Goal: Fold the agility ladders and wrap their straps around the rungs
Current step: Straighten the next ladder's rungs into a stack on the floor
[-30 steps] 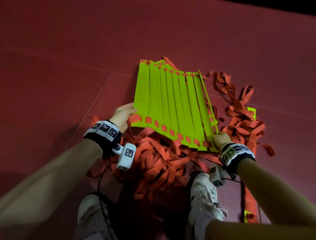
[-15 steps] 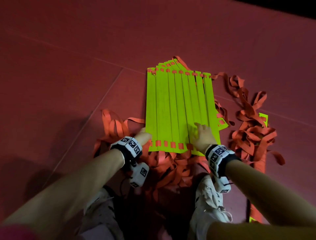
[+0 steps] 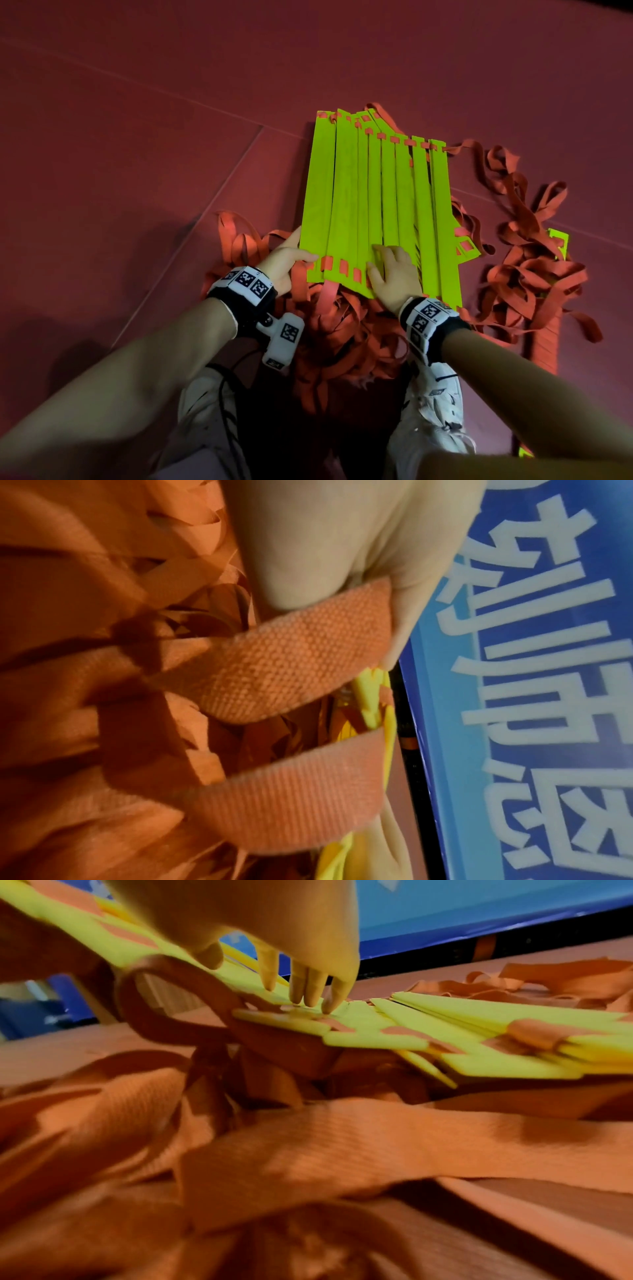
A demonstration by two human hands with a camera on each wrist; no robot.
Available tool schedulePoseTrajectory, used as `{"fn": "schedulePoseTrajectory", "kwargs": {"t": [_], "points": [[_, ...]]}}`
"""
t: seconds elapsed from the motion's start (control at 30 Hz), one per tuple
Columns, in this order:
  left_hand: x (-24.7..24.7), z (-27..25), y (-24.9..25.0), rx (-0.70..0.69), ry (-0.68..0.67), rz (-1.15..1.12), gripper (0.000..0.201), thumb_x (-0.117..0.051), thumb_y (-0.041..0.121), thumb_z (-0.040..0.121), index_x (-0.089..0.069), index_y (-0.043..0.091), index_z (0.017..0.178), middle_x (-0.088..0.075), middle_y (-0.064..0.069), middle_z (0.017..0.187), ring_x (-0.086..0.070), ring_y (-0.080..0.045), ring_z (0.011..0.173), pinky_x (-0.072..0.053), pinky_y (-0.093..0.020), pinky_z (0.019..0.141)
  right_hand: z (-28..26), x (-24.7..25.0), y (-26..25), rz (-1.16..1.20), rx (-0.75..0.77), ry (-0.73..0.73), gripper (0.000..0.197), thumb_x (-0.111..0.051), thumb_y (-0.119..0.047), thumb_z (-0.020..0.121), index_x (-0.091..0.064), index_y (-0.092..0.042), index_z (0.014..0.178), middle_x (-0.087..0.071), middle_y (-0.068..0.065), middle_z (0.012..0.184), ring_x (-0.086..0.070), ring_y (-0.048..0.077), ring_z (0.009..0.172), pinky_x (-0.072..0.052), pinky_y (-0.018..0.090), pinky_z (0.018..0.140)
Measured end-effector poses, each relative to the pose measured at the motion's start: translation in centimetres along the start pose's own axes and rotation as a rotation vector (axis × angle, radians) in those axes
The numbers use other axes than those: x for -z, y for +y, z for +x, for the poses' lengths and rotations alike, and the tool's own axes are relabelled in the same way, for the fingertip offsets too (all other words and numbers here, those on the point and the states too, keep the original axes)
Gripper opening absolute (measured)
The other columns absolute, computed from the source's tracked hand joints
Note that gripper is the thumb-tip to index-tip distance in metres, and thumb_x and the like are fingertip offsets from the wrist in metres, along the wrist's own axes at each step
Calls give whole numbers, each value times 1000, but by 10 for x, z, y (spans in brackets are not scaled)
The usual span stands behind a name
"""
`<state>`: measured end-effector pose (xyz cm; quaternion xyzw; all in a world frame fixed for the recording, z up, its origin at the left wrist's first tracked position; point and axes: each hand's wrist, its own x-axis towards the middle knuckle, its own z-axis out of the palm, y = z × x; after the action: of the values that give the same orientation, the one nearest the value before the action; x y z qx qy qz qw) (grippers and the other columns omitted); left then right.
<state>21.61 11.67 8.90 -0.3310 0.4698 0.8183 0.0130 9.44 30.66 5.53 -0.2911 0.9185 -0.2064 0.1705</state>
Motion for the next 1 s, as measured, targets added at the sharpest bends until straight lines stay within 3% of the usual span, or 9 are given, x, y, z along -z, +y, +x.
{"fn": "schedulePoseTrajectory", "kwargs": {"t": [0.17,0.3,0.4,0.53,0.6,0.7,0.8,0.9,1.0], "points": [[2,1,0,118,-65,-42,58,-35,-19,87,-50,9,136,-55,-21,135,-62,-31,103,-51,-43,90,12,-4,-14,124,-50,38,43,-51,-33,96,-51,-10,133,-47,20,131,-39,36,126,-33,42,104],[5,3,0,173,-109,52,58,-34,-18,86,-47,6,138,-55,-20,130,-62,-28,93,-55,-39,74,10,-6,-17,106,-34,29,49,-46,-42,94,-52,-13,133,-48,17,131,-37,34,126,-31,41,103],[2,-3,-1,170,-149,52,63,-30,-22,86,-47,16,134,-62,-12,114,-69,-21,79,-58,-34,57,1,-8,-21,73,22,-23,63,-34,-53,83,-54,-19,132,-50,10,130,-38,28,127,-33,42,101],[6,-8,-5,188,-165,-15,65,-29,-23,84,-48,15,133,-64,-11,110,-72,-20,74,-57,-32,53,-3,-12,-20,106,38,-24,60,-34,-52,82,-55,-23,130,-50,7,130,-37,26,127,-32,42,102],[12,0,-7,229,-84,29,54,-40,-20,79,-53,10,122,-62,-14,103,-69,-23,71,-57,-31,56,-3,-14,-17,130,49,-27,59,-33,-53,83,-57,-24,129,-50,7,129,-37,26,127,-33,43,103],[18,9,-9,354,51,255,47,-71,-5,44,-50,4,86,-49,-14,90,-53,-27,71,-49,-32,71,-4,-15,-14,161,98,-48,68,-26,-59,80,-59,-21,126,-52,7,127,-39,26,125,-34,44,102],[9,7,-7,319,238,301,23,-60,5,78,-41,9,64,-41,-4,65,-39,-19,57,-38,-25,61,-5,-16,-12,185,136,-54,57,-35,-47,85,-60,-15,124,-55,9,125,-43,28,123,-34,40,102],[-13,10,-10,232,255,173,10,-59,14,79,-50,12,75,-47,-5,78,-43,-20,66,-34,-24,64,-4,-16,-9,226,121,-20,52,-38,-42,85,-61,-11,122,-57,11,122,-44,29,121,-34,37,100],[-19,18,-28,-4,129,113,50,-66,3,84,-55,20,129,-64,-7,125,-60,-26,114,-47,-41,99,-3,-14,-2,252,79,6,49,-41,-36,85,-62,-10,120,-58,13,121,-45,31,119,-34,36,99]]}}
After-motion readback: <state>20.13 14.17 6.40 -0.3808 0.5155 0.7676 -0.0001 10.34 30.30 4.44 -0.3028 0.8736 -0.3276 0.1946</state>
